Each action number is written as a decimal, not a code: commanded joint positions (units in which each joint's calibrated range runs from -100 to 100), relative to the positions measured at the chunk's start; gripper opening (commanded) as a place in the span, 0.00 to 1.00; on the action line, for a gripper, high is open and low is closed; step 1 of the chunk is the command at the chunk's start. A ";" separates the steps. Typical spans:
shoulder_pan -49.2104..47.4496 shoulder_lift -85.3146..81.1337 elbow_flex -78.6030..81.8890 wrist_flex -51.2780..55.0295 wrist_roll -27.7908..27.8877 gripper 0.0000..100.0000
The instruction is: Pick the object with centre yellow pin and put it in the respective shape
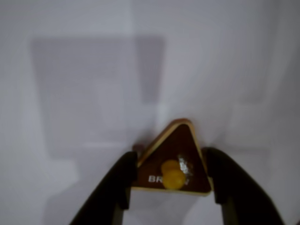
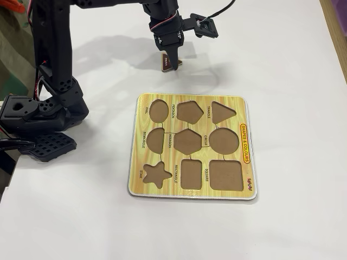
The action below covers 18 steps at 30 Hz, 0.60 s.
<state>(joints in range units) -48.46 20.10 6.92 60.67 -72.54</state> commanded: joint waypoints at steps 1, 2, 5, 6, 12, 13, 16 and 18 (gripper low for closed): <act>2.07 -3.95 -0.45 0.70 -0.10 0.18; 2.07 -4.12 -0.45 0.70 -0.10 0.18; 2.17 -4.37 -0.45 0.78 -0.05 0.18; 2.17 -4.37 -0.45 0.78 -0.05 0.18; 2.27 -5.29 -0.54 3.55 0.05 0.18; 2.27 -6.04 -0.45 3.98 0.47 0.18; 2.36 -6.71 -0.36 3.98 1.10 0.18; 2.36 -6.71 -0.36 3.98 1.10 0.18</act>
<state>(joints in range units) -47.05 17.01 6.92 64.10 -71.76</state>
